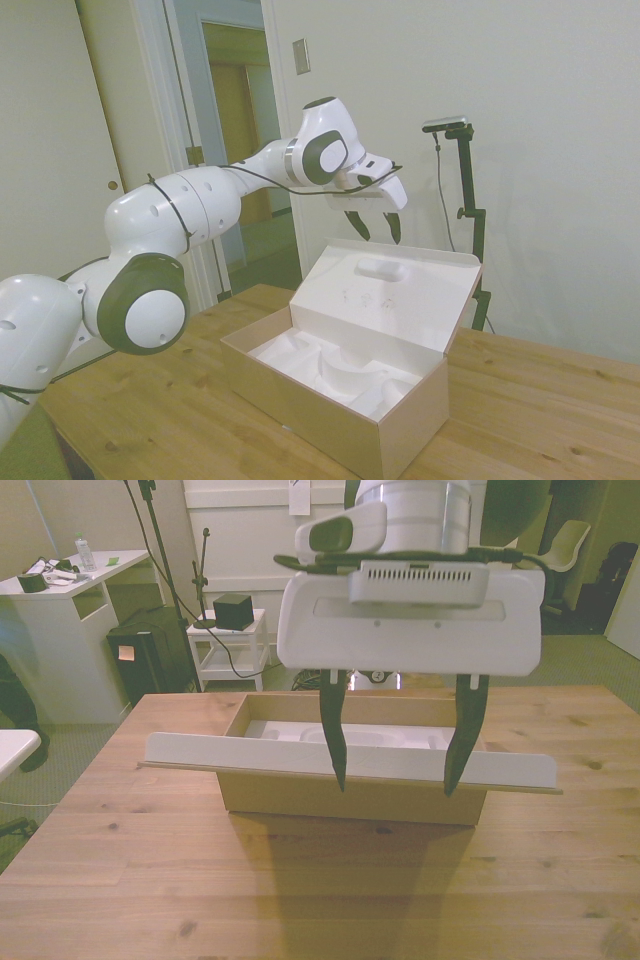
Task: Close the box
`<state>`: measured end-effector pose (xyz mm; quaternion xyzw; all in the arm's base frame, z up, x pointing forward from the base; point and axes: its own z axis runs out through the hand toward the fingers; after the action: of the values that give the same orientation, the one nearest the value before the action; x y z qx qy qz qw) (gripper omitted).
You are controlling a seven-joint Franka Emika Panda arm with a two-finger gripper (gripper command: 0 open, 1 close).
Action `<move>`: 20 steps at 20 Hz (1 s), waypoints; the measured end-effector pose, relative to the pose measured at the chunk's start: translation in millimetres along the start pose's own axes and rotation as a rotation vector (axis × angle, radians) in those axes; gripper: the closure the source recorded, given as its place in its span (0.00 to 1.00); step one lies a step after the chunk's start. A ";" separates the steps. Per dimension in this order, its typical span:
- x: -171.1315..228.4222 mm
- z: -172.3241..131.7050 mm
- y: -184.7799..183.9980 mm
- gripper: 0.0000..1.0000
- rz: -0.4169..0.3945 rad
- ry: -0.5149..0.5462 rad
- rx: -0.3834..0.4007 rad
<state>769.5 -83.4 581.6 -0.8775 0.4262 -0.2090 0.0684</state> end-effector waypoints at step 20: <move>-37.9 -93.3 50.6 0.00 0.009 -0.321 -0.029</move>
<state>672.7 -80.3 639.0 -0.8987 0.4165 -0.0598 0.1238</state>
